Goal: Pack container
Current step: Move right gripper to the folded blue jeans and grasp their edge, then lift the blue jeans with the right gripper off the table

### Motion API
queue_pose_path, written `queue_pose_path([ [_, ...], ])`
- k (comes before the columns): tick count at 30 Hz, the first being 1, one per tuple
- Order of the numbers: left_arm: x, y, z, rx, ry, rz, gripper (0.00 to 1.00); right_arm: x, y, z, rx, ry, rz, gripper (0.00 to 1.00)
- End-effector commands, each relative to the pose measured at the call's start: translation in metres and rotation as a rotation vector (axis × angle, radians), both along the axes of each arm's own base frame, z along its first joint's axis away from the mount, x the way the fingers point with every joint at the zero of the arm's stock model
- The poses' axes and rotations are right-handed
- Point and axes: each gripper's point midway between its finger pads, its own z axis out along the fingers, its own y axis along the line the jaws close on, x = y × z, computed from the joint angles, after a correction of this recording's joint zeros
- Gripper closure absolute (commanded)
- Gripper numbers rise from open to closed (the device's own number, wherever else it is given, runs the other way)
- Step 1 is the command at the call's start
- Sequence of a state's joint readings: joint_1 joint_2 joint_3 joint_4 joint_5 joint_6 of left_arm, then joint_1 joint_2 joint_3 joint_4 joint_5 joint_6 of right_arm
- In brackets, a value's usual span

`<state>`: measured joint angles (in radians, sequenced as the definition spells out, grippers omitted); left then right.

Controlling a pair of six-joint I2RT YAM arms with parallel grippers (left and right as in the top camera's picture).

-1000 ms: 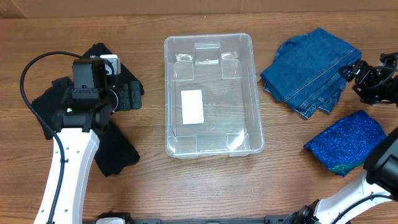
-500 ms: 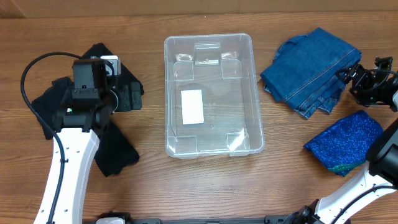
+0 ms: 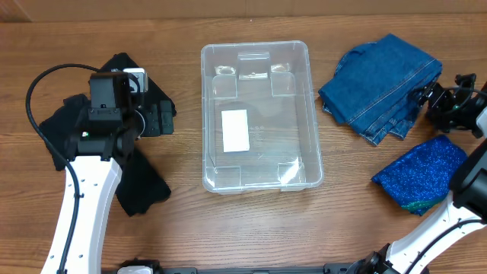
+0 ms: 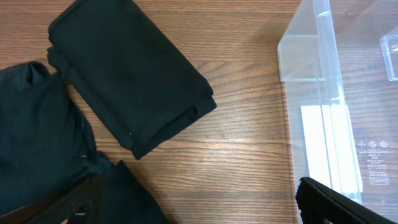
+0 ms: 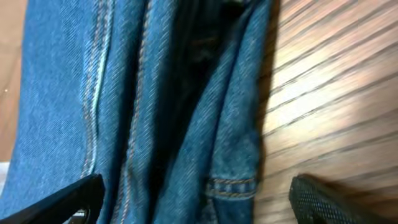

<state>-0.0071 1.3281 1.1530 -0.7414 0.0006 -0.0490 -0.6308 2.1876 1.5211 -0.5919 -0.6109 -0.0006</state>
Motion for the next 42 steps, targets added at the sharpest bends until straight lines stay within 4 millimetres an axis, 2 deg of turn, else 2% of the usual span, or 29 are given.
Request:
queue_pose_path([
  [1,0.007,-0.004,0.001,-0.015,0.002,-0.004,0.00,-0.006,0.005,-0.038,0.062,0.064,-0.002,0.00],
  [4,0.007,-0.004,-0.005,-0.015,0.024,-0.004,0.00,-0.007,0.011,-0.051,0.095,0.074,0.006,0.00],
  [12,0.007,-0.001,-0.008,-0.002,0.034,0.006,0.00,0.006,0.027,-0.049,0.107,0.032,0.052,0.00],
  [21,0.007,-0.001,-0.008,0.000,0.034,0.008,0.00,0.041,0.071,-0.043,0.087,-0.009,0.103,0.00],
  [28,0.007,-0.001,-0.008,0.001,0.034,0.007,0.00,0.054,0.082,-0.050,0.040,0.036,0.039,0.02],
  [30,0.007,-0.001,-0.008,0.001,0.034,0.007,0.00,0.054,0.083,-0.050,0.043,0.037,0.036,0.10],
  [32,0.007,-0.001,-0.008,0.000,0.034,0.007,0.00,0.054,0.083,-0.050,0.044,0.038,0.036,0.28],
  [33,0.007,-0.001,-0.008,0.001,0.034,0.007,0.00,0.054,0.083,-0.050,0.044,0.040,0.036,0.32],
  [35,0.007,-0.001,-0.008,0.001,0.034,0.007,0.00,0.054,0.083,-0.050,0.045,0.040,0.036,0.46],
  [39,0.007,-0.001,-0.008,0.000,0.034,0.007,0.00,0.054,0.083,-0.050,0.046,0.040,0.036,0.57],
  [42,0.007,-0.001,-0.008,0.001,0.034,0.007,0.00,0.053,0.085,-0.049,0.054,0.042,0.038,0.71],
])
